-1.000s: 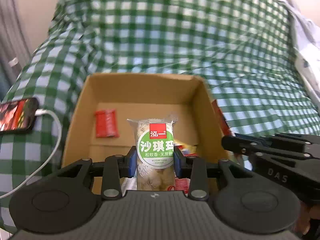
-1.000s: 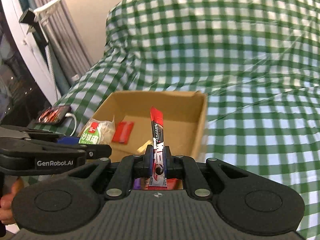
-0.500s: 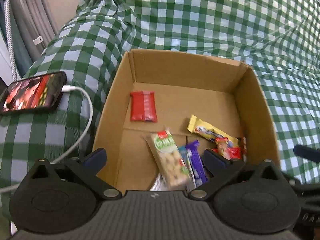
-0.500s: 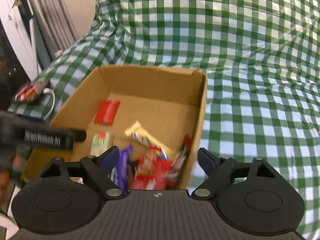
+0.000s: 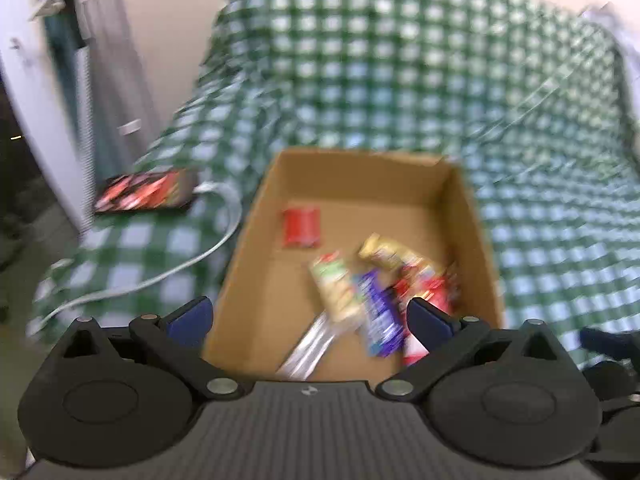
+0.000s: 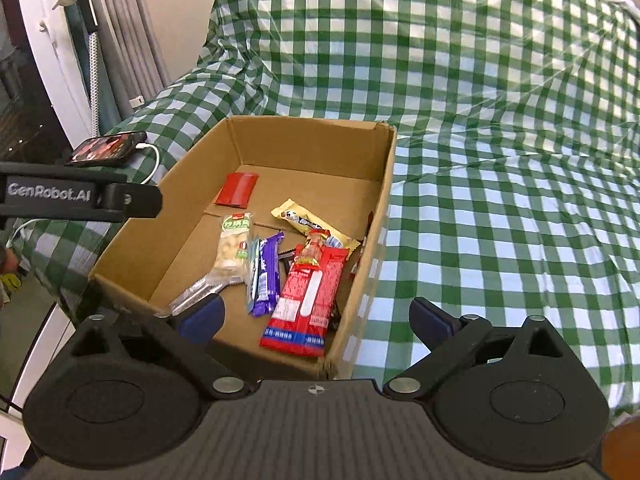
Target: Organize snacks
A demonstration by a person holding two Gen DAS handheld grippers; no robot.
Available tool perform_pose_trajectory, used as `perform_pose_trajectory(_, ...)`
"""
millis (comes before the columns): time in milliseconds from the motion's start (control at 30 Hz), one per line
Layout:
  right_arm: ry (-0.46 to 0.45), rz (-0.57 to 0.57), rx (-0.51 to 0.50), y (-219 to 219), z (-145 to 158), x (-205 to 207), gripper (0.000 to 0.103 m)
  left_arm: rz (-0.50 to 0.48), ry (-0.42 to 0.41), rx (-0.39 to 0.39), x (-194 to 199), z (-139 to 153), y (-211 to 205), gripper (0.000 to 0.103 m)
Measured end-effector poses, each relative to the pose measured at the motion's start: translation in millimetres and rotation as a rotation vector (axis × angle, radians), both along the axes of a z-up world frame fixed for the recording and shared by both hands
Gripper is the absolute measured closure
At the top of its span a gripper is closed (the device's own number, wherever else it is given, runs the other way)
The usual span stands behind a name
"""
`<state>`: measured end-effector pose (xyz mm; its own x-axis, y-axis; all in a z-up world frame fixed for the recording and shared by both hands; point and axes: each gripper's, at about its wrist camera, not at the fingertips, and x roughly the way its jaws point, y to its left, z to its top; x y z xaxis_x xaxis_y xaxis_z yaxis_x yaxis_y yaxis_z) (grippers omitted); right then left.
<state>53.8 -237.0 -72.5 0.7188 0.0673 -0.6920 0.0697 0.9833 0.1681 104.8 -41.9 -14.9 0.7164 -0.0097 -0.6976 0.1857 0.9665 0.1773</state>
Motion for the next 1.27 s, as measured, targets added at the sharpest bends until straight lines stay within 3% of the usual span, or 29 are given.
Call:
perform_pose_trajectory(100, -0.008, 0.003, -0.008, 4, 2, -15, 0.004, -0.026, 0.007, 0.090, -20, -1, 1, 0.000)
perform_pose_trajectory(200, -0.036, -0.007, -0.030, 8, 7, -27, 0.002, 0.008, -0.021, 0.125, -36, -4, 6, 0.000)
perform_pose_trajectory(333, -0.074, -0.024, -0.047, 10, 15, -39, 0.001, -0.016, 0.046, 0.092, -42, -10, 13, 0.000)
perform_pose_trajectory(533, -0.129, 0.008, -0.093, 21, 22, -52, 0.001, -0.023, 0.027, 0.029, -54, -5, 22, 0.000)
perform_pose_trajectory(800, -0.089, 0.051, -0.132, 34, 16, -42, 0.001, -0.003, 0.043, -0.054, -46, -5, 31, 0.000)
perform_pose_trajectory(1100, -0.085, 0.030, -0.140, 29, 15, -43, 0.001, -0.010, 0.020, 0.000, -45, -7, 20, 0.000)
perform_pose_trajectory(1267, -0.094, 0.046, -0.129, 28, 15, -45, 0.001, 0.023, 0.024, -0.019, -44, -7, 25, 0.000)
